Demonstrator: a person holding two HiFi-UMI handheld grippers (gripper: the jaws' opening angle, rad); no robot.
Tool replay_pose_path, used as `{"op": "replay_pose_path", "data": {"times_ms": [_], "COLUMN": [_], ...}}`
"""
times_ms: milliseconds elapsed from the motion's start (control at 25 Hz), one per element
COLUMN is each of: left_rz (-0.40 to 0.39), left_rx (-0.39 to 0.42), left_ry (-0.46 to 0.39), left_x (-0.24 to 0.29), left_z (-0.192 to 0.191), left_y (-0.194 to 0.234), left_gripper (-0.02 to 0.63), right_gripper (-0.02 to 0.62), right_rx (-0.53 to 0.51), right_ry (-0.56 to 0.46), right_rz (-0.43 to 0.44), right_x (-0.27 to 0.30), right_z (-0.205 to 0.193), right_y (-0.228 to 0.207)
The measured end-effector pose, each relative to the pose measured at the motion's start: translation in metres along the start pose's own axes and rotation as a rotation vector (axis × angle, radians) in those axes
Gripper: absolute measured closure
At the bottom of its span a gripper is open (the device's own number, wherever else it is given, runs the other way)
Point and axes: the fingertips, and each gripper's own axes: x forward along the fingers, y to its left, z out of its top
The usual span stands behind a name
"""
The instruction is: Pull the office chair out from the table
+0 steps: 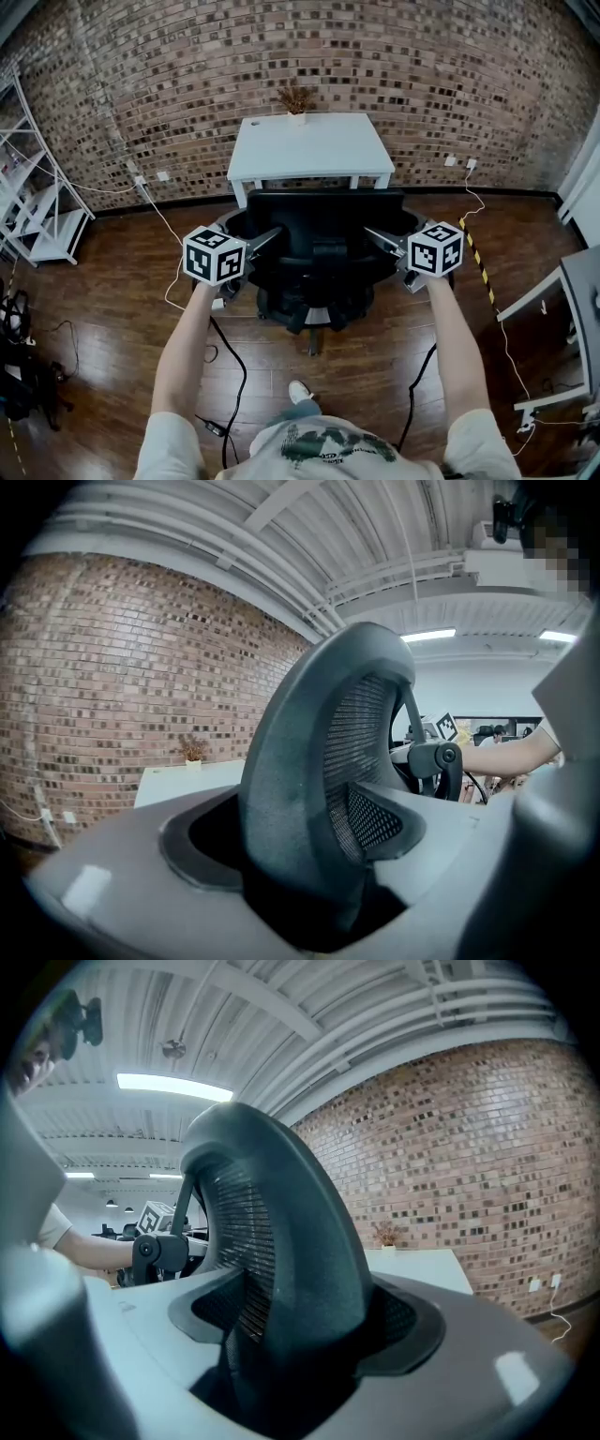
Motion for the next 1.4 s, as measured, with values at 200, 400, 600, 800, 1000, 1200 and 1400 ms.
{"op": "replay_pose_path", "data": {"times_ms": [200, 400, 600, 800, 1000, 1200, 1400], "left_rz": [0.106, 0.220, 0.271, 0.294, 0.293, 0.230, 0.190], "left_rx": [-0.019, -0.019, -0.003, -0.005, -0.040, -0.043, -0.054], "left_ry": [-0.061, -0.096, -0.107, -0.123, -0.144, -0.184, -0.207], "left_x": [-0.007, -0.023, -0.041, -0.052, -0.057, -0.061, -0.062], "left_z": [0.003, 0.005, -0.002, -0.006, -0.012, -0.015, -0.024], "left_y": [0.001, 0.004, -0.009, -0.025, -0.067, -0.129, -0.177], "left_gripper": [0.236, 0.236, 0.239, 0.273, 0.312, 0.358, 0.399], "right_gripper": [0.215, 0.201, 0.202, 0.217, 0.265, 0.298, 0.311], "right_rx": [-0.006, -0.006, -0.038, -0.056, -0.104, -0.129, -0.136], "right_ry": [-0.021, -0.063, -0.106, -0.126, -0.117, -0.152, -0.181], "right_rz": [-0.049, -0.126, -0.222, -0.238, -0.285, -0.292, -0.282], "right_x": [-0.009, -0.015, -0.037, -0.058, -0.085, -0.104, -0.116], "right_z": [0.003, 0.006, 0.008, 0.011, 0.000, -0.008, -0.018], "right_y": [0.000, 0.002, 0.003, 0.027, 0.055, 0.096, 0.134]}}
